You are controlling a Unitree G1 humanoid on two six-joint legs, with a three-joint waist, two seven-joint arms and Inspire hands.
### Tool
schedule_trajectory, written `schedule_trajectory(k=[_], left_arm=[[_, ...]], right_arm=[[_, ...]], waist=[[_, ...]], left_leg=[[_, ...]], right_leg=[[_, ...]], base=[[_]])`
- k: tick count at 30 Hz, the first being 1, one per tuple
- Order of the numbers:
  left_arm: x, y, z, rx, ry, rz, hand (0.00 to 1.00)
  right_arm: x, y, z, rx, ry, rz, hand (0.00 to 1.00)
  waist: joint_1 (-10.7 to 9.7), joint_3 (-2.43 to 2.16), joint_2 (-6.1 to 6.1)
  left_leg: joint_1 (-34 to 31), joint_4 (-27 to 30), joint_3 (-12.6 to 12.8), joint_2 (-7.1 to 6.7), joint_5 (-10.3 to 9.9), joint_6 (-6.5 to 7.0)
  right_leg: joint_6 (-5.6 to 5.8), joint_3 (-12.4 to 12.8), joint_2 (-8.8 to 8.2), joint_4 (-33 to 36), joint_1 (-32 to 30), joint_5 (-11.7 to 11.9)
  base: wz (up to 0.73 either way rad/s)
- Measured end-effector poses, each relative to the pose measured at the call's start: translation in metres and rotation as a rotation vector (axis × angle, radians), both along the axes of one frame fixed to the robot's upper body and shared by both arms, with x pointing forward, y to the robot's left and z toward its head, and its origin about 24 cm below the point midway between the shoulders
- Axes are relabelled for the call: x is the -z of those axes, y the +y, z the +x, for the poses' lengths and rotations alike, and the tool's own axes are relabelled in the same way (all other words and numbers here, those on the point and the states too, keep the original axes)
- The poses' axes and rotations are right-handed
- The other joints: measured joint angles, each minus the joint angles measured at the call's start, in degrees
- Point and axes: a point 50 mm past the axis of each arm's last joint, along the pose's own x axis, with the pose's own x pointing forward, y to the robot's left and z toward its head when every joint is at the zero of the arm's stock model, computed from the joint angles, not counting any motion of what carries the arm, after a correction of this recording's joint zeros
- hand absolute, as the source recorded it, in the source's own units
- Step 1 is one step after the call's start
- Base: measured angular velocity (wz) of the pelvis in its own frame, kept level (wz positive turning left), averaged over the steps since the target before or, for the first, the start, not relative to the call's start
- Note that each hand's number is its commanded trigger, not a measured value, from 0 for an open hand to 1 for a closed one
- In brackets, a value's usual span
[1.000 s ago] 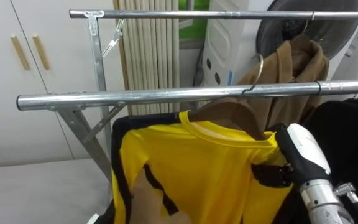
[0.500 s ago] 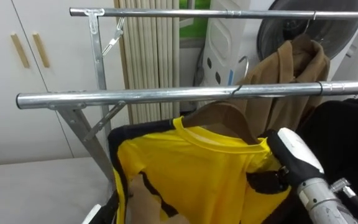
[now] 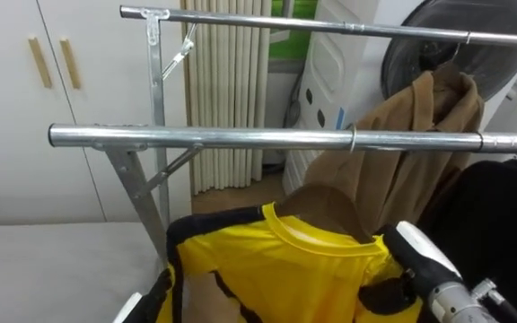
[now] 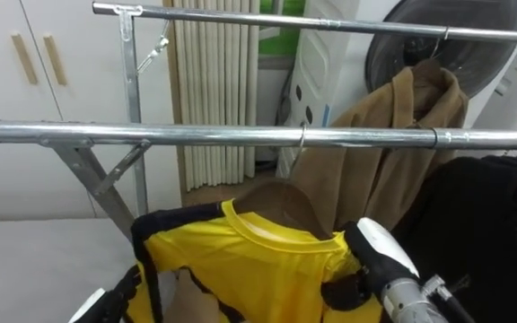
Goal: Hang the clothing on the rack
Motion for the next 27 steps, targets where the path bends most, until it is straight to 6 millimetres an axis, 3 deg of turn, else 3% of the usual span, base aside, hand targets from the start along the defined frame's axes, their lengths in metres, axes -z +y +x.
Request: schedule_trajectory(k=[4, 7, 9, 12, 15, 16, 17, 18, 19, 27], left_arm=[[0.0, 0.001, 0.0, -0.019, -0.005, -0.003, 0.0], [0.0, 0.002, 0.0, -0.031, -0.009, -0.003, 0.0], [0.0, 0.002, 0.0, -0.03, -0.008, -0.001, 0.0], [0.0, 0.0, 0.0, -0.025, -0.008, -0.008, 0.0], [0.001, -0.004, -0.001, -0.015, -0.005, -0.022, 0.0], [0.001, -0.004, -0.001, -0.017, -0.004, -0.029, 0.0], [0.002, -0.005, -0.001, -0.015, -0.001, -0.029, 0.0], [0.002, -0.005, -0.003, -0.015, 0.002, -0.029, 0.0], [0.003, -0.005, -0.003, -0.015, 0.004, -0.029, 0.0], [0.003, -0.006, -0.004, -0.013, 0.007, -0.04, 0.0]], right_arm=[[0.017, 0.001, -0.004, 0.045, 0.043, 0.079, 1.0], [0.043, -0.001, -0.015, 0.095, 0.16, 0.113, 1.0], [0.054, 0.0, -0.02, 0.117, 0.204, 0.133, 1.0], [0.057, 0.003, -0.02, 0.118, 0.203, 0.151, 1.0], [0.061, 0.006, -0.021, 0.131, 0.21, 0.173, 1.0], [0.061, 0.006, -0.021, 0.134, 0.209, 0.18, 0.59], [0.061, 0.006, -0.021, 0.138, 0.21, 0.188, 0.54], [0.061, 0.006, -0.021, 0.142, 0.208, 0.19, 0.09], [0.061, 0.006, -0.021, 0.145, 0.206, 0.189, 0.01], [0.061, 0.006, -0.021, 0.147, 0.203, 0.19, 0.0]], waist=[[0.4, 0.03, 0.57], [0.5, 0.17, 0.98], [0.4, -0.01, 1.33], [-0.1, -0.49, 2.02], [-0.1, -0.39, 2.16], [-0.1, -0.35, 2.18], [-0.1, -0.31, 2.24], [-0.1, -0.3, 2.26], [-0.1, -0.29, 2.25], [-0.1, -0.17, 2.0]], left_leg=[[0.6, 0.1, -0.4, 0.0, 0.0, 0.04], [0.4, 0.1, -0.6, -0.04, -0.1, 0.17], [0.3, 0.1, -0.7, -0.06, -0.2, 0.27], [0.3, 0.1, -0.8, -0.1, -0.2, 0.32], [0.9, 0.1, -1.4, -0.1, -0.2, 0.32], [0.9, 0.1, -1.5, -0.1, -0.2, 0.32], [0.9, 0.1, -1.6, -0.1, -0.2, 0.32], [0.8, 0.1, -1.6, -0.1, -0.2, 0.32], [0.8, 0.1, -1.7, -0.1, -0.2, 0.32], [0.8, 0.2, -1.7, -0.11, -0.2, 0.31]], right_leg=[[0.04, -0.2, -0.08, -0.3, 0.9, 0.0], [0.3, -0.3, -0.14, -0.7, 1.0, 0.2], [0.38, -0.3, -0.14, -0.7, 0.9, 0.3], [0.35, -0.4, -0.26, -0.7, 1.0, 0.4], [0.3, -1.0, -0.36, -0.8, 1.8, 0.1], [0.31, -1.0, -0.37, -0.8, 1.8, 0.0], [0.31, -1.1, -0.38, -0.8, 1.8, 0.0], [0.31, -1.1, -0.39, -0.8, 1.8, 0.0], [0.3, -1.1, -0.4, -0.8, 1.8, 0.0], [0.28, -1.4, -0.5, -0.8, 1.8, -0.1]], base=[[0.03], [0.01], [0.0], [0.02], [0.09], [0.08], [0.03], [0.0], [0.0], [0.0]])
